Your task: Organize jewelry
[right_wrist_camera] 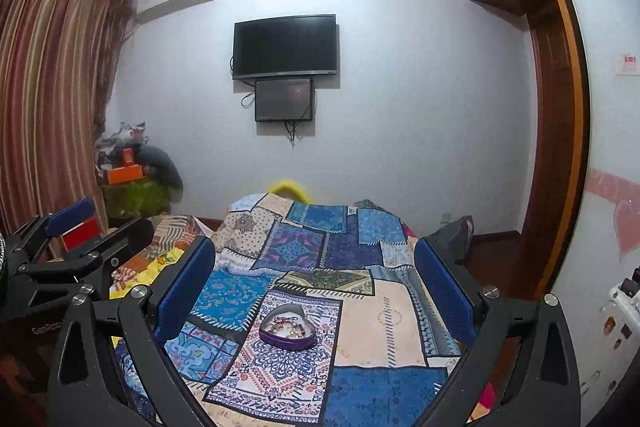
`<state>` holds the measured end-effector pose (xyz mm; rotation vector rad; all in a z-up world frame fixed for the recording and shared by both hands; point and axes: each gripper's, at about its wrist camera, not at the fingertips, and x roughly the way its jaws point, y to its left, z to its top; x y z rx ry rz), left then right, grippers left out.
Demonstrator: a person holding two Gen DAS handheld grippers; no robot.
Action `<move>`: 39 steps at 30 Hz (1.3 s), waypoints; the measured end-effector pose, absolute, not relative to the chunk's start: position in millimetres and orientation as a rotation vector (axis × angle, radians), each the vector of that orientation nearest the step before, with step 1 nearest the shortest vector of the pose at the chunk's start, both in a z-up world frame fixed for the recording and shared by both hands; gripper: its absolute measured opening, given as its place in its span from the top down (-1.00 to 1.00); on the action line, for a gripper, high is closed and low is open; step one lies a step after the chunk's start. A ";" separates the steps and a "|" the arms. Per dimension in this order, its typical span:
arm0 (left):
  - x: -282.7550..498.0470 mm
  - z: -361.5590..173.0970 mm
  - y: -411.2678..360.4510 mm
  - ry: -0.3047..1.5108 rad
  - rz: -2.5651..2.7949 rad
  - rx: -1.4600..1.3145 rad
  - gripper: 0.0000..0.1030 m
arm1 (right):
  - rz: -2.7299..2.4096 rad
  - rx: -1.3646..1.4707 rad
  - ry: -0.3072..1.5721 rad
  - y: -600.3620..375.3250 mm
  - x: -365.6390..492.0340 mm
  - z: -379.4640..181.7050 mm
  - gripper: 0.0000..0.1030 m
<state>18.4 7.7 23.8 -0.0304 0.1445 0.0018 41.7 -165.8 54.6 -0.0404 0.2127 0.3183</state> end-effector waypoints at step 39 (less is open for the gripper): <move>37.3 10.3 17.8 0.205 -0.030 -0.093 -0.98 | 0.299 -0.012 0.240 -170.4 51.0 52.4 -0.92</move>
